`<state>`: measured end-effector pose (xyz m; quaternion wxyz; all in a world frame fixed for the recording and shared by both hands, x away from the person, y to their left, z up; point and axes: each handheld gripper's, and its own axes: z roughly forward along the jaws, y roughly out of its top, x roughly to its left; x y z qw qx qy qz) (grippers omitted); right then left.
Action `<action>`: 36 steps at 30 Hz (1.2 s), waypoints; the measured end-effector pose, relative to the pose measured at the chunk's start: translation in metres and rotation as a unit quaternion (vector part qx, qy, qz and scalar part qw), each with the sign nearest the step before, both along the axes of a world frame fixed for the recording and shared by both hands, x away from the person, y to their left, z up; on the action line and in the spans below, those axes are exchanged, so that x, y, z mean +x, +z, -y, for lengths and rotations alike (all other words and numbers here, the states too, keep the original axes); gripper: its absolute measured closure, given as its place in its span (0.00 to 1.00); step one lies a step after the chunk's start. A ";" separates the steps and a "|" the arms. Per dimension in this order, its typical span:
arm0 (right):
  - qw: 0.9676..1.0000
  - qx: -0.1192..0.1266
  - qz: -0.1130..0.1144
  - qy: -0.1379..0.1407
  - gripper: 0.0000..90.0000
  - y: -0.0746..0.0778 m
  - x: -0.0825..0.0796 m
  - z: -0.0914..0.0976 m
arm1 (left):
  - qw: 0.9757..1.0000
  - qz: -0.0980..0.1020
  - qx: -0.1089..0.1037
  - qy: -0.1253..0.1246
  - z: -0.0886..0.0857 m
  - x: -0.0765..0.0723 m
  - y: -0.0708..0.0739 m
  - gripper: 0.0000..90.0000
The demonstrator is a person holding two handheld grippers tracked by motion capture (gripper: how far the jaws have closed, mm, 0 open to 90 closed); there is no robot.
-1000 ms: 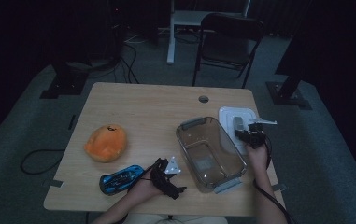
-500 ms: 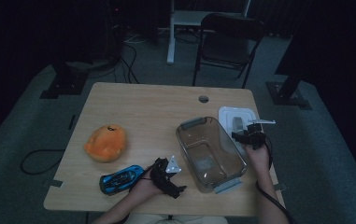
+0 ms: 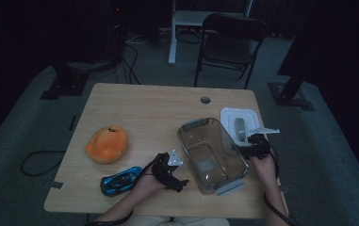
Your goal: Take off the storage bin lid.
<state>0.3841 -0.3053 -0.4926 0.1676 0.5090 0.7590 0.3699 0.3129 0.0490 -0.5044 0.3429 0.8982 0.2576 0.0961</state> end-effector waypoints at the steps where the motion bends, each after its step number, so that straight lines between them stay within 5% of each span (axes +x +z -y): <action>1: 1.000 0.003 0.002 0.004 0.14 0.001 -0.003 -0.001 | 1.000 0.002 0.001 -0.001 0.001 0.001 0.001 0.02; 8: 1.000 -0.004 0.009 0.016 0.14 0.002 -0.016 -0.011 | 1.000 0.003 -0.005 -0.006 0.002 0.004 0.008 0.02; 11: 1.000 0.013 0.009 0.021 0.14 0.001 -0.020 -0.012 | 1.000 0.004 -0.004 -0.008 0.002 0.005 0.010 0.02; 21: 0.998 0.036 -0.008 0.044 0.15 -0.007 -0.032 -0.022 | 1.000 0.011 0.015 -0.009 -0.006 0.011 0.016 0.02; 36: 0.998 0.036 -0.013 0.050 0.17 -0.009 -0.048 -0.033 | 0.998 0.029 0.048 0.012 -0.019 0.025 0.022 0.02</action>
